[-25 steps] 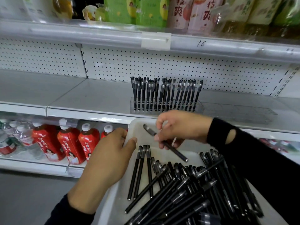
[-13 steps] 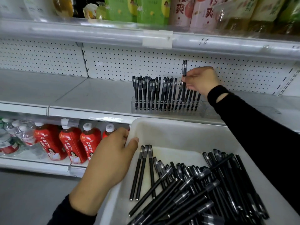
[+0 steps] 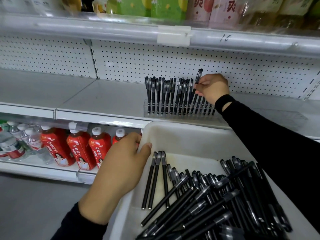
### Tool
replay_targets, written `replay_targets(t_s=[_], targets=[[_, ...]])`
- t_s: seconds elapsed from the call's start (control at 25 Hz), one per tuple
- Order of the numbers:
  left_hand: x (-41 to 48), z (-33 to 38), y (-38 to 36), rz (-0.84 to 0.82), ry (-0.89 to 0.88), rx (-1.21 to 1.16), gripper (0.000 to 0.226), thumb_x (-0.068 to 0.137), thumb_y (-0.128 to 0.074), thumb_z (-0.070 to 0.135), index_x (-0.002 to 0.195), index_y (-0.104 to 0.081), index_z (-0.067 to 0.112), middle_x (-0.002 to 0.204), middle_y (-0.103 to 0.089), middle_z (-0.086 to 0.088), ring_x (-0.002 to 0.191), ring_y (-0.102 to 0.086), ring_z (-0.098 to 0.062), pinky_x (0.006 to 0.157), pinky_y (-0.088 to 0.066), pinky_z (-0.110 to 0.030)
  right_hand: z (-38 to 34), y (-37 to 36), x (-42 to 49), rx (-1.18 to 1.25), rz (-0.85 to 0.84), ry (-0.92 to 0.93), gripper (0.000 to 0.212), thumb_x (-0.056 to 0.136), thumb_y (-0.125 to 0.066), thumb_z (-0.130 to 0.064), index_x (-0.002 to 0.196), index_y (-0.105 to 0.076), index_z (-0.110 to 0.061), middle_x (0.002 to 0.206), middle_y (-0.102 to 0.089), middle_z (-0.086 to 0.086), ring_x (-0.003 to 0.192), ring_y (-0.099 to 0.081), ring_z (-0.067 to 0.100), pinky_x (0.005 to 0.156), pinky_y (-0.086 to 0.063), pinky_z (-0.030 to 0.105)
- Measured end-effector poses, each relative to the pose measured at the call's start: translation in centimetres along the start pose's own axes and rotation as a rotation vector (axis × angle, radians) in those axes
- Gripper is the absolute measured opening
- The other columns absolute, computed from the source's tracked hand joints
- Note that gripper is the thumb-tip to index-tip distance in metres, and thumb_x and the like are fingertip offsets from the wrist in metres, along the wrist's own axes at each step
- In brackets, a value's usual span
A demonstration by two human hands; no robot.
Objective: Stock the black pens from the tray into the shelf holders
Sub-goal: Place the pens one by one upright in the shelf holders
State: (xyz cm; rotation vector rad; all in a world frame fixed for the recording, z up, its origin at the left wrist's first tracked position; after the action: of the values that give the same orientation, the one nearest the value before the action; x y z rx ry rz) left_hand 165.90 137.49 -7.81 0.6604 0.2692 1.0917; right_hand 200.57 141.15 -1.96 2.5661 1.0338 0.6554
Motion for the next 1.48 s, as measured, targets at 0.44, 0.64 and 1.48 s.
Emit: replay_targets(t_s=[0.44,0.64,1.48], targets=[[0.1,-0.2,-0.1,-0.013,0.004,0.016,0.016,0.096,-0.052,0.040,0.090,-0.060,0.028,0.072,-0.071,0.003,0.069,-0.065,-0.012,0.060,-0.046,-0.033,2.2,-2.1,0.7,-0.447,-0.122,-0.094,0.018,0.090,-0.073,-0.030,0.093,-0.073,-0.013,0.094,-0.075,0.007,0.089,-0.071,0.024,0.089,-0.058,0.042],[0.2,-0.1,-0.2,-0.015,0.004,0.026,0.019,0.096,-0.053,0.040,0.086,-0.059,0.025,0.068,-0.069,0.000,0.066,-0.064,-0.014,0.058,-0.044,-0.033,3.2,-3.2,0.9,-0.551,-0.164,-0.120,0.021,0.089,-0.074,-0.029,0.095,-0.072,-0.008,0.093,-0.074,0.008,0.087,-0.072,0.025,0.088,-0.059,0.041],[-0.1,0.3,0.1,-0.004,0.015,0.037,0.017,0.096,-0.054,0.038,0.089,-0.063,0.024,0.080,-0.069,0.006,0.077,-0.065,-0.015,0.068,-0.050,-0.032,-4.4,-5.3,-24.0,-0.778,-1.020,0.439,0.028,0.088,-0.069,-0.049,0.113,-0.064,-0.038,0.103,-0.065,-0.017,0.081,-0.056,-0.004,0.078,-0.051,0.024]])
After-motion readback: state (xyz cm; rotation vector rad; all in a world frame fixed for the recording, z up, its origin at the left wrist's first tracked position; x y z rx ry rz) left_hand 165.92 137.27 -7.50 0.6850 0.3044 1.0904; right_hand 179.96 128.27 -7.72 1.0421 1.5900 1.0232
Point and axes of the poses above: each hand's wrist, its own x-axis towards the middle knuckle, its own y-axis out of the back of the hand, z = x × y, the point moved 10 cm from there along x, towards the middle knuckle
